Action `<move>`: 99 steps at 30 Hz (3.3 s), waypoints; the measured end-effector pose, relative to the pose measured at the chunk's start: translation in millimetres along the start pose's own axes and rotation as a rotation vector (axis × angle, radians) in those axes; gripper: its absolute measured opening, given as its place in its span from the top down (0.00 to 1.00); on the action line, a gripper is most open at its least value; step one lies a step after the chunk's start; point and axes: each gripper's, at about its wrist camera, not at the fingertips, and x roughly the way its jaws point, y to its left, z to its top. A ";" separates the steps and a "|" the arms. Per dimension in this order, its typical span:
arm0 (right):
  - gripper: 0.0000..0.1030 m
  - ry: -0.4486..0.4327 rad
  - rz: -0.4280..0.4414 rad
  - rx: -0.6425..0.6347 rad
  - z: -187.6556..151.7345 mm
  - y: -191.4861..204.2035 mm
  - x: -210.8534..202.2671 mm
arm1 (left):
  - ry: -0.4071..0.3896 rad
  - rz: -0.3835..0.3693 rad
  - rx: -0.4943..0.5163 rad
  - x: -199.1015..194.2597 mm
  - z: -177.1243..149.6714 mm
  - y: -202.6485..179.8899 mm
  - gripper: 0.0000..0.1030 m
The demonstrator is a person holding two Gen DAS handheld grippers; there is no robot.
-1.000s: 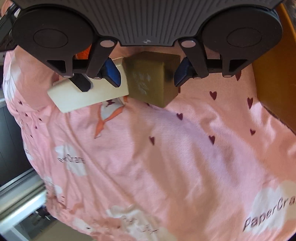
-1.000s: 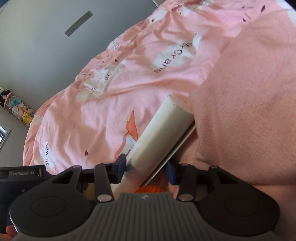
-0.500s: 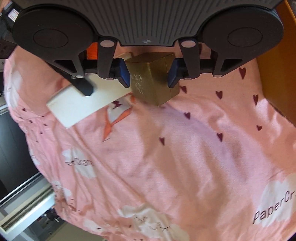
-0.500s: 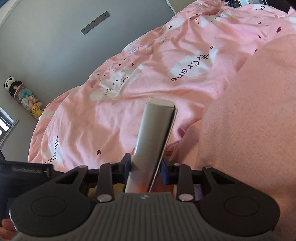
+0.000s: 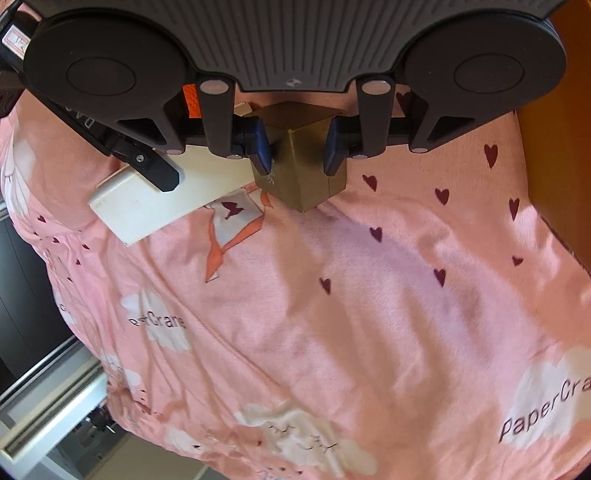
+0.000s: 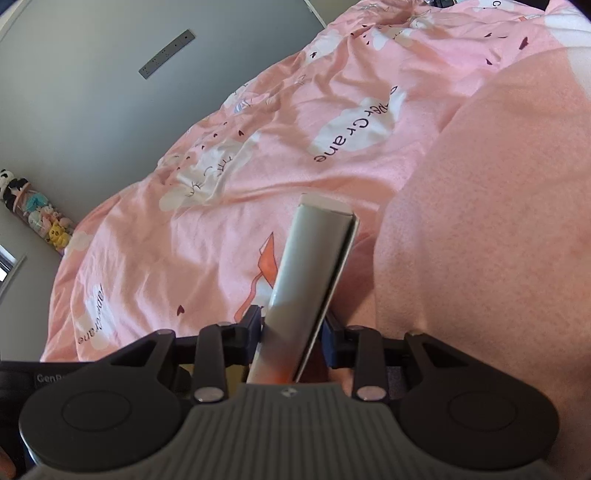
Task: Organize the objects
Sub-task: 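Lift the gold box and white case with both tools over the orange box, then lower the white case into the orange box and open the right tool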
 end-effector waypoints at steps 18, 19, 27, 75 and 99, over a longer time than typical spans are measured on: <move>0.65 0.007 0.011 0.011 -1.2 -2.6 -0.2 | -0.006 0.223 0.355 5.6 -8.3 -65.5 0.32; 0.65 0.009 0.013 0.011 -1.4 -2.8 -0.5 | 0.001 0.241 0.361 8.2 -6.8 -68.6 0.31; 0.65 0.014 0.020 -0.012 -2.4 1.6 -1.6 | 0.076 0.369 0.435 34.7 0.0 -81.4 0.30; 0.71 0.061 0.316 -1.803 -174.3 333.0 -35.4 | -0.188 0.481 0.146 -207.3 -100.9 138.8 0.35; 0.67 0.238 0.295 -2.040 -214.6 323.9 38.8 | -0.108 0.460 0.190 -188.8 -100.7 140.9 0.35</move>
